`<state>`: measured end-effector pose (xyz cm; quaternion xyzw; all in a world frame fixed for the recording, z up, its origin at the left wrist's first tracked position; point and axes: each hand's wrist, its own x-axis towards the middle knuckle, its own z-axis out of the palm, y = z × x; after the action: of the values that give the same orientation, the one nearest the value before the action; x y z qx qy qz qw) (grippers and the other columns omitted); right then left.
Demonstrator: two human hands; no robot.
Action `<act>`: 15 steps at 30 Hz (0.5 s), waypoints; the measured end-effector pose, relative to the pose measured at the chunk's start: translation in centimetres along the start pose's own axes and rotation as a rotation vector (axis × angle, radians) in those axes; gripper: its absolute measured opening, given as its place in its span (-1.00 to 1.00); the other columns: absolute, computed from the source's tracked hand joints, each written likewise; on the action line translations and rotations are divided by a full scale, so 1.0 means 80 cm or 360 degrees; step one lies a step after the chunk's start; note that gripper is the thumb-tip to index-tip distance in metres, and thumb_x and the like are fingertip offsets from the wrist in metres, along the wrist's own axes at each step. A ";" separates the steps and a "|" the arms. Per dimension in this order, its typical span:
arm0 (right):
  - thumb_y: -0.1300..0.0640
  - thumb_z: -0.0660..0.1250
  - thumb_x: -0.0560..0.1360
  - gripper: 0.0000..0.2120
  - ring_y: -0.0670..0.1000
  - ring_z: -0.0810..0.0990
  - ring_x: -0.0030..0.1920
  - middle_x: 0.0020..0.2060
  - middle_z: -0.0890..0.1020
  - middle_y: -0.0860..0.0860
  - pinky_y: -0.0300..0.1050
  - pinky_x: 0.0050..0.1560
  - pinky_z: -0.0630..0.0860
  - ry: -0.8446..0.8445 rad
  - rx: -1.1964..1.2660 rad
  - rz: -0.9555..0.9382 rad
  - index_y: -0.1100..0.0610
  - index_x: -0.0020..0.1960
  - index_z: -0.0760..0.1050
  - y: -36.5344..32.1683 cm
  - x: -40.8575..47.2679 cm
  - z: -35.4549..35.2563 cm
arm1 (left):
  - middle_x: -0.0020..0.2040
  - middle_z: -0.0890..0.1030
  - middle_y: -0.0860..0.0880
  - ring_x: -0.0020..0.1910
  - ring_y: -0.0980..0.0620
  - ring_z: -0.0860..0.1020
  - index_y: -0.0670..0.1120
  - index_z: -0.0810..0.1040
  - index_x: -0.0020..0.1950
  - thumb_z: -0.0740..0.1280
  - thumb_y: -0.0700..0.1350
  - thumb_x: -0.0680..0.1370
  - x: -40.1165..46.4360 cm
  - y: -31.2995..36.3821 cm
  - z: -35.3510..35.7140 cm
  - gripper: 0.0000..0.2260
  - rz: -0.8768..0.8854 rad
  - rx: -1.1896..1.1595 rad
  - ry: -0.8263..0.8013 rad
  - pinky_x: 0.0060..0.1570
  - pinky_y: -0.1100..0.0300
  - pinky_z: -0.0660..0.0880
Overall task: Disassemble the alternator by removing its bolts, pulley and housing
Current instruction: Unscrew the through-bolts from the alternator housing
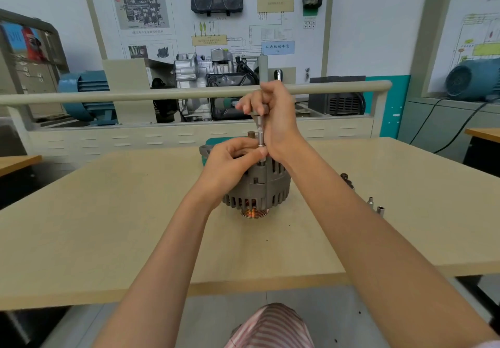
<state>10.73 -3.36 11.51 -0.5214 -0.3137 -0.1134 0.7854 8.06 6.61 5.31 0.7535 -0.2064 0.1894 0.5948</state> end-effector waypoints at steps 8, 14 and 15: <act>0.17 0.18 0.48 -0.83 0.03 0.46 -0.11 -0.23 0.48 0.05 -0.13 0.20 0.31 0.0665 -0.1557 -0.0703 0.19 -0.25 0.46 0.024 -0.034 0.020 | -0.43 0.61 0.20 -0.39 0.34 0.54 0.02 0.54 -0.25 0.27 -0.36 0.51 0.000 -0.004 0.000 -0.71 0.0046 0.0057 0.0050 -0.42 0.49 0.38; 0.24 0.20 0.49 -0.71 0.03 0.39 -0.16 -0.36 0.39 -0.01 -0.29 0.12 0.25 0.0647 -0.1332 -0.0701 0.14 -0.40 0.35 0.022 -0.030 0.032 | -0.47 0.58 0.22 -0.43 0.38 0.51 0.03 0.52 -0.31 0.25 -0.35 0.51 -0.001 -0.004 0.001 -0.68 0.0064 0.0059 0.0076 -0.48 0.52 0.33; 0.25 0.19 0.50 -0.64 0.00 0.37 -0.25 -0.44 0.35 -0.04 -0.31 -0.12 0.27 0.0581 -0.1150 -0.0606 0.10 -0.47 0.27 0.018 -0.025 0.031 | -0.44 0.60 0.22 -0.40 0.37 0.53 0.04 0.55 -0.28 0.26 -0.34 0.52 -0.002 -0.002 0.001 -0.69 0.0072 0.0046 0.0044 -0.45 0.52 0.35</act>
<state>8.98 -0.82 9.83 -0.6668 -0.2006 -0.4485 0.5604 7.98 6.57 5.05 0.7544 -0.2123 0.2162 0.5823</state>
